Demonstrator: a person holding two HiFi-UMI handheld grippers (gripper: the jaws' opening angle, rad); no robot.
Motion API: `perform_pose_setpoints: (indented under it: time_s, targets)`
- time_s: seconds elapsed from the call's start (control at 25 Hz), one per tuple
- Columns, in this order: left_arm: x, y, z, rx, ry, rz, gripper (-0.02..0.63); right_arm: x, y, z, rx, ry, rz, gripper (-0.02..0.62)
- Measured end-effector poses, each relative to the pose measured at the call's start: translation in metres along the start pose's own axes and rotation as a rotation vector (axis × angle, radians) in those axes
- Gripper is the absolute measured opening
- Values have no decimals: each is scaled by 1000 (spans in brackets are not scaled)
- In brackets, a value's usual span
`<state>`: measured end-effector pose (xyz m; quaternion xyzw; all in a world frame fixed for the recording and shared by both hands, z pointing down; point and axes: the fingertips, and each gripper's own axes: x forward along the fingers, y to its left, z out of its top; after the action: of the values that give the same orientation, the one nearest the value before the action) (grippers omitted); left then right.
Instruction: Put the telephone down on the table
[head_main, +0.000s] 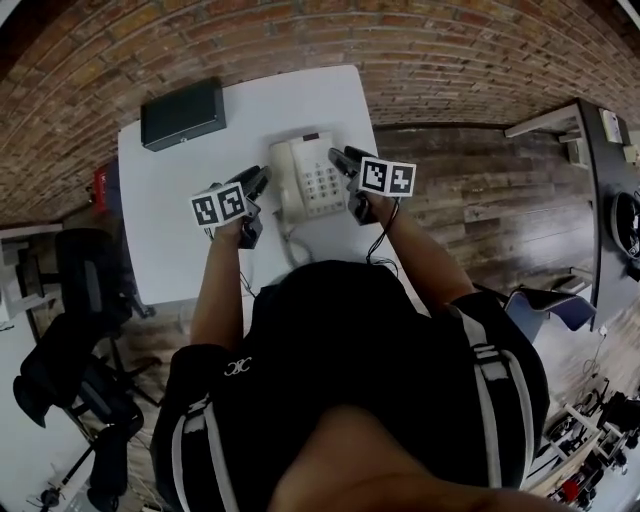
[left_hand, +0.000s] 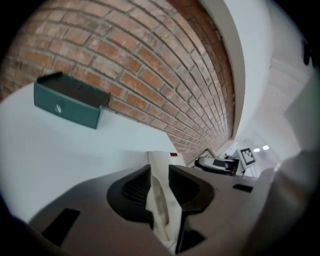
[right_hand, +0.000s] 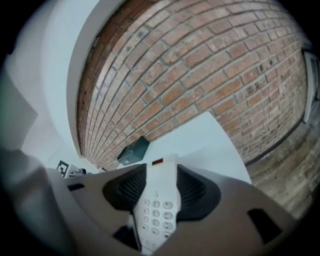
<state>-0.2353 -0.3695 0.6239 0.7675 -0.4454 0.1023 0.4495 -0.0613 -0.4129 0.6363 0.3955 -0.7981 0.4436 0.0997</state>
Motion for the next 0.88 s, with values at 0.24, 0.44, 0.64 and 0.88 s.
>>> perform_pose_setpoints:
  time_s: [0.24,0.44,0.64,0.88]
  targets:
    - [-48,-36,47,240,-194,191,3,-44,60,64,-235,-283,-34,1]
    - [-92,-84,90,325,-394,222,3,-81,114,91,-391,-428,-70,0]
    - [-138,-133,110,472,-560,272,3,-126,163,105,-506,-611,-33,-2]
    - [-144,-148,100,572,-579,320,3,-129,169,99,-524,-623,-69,-2]
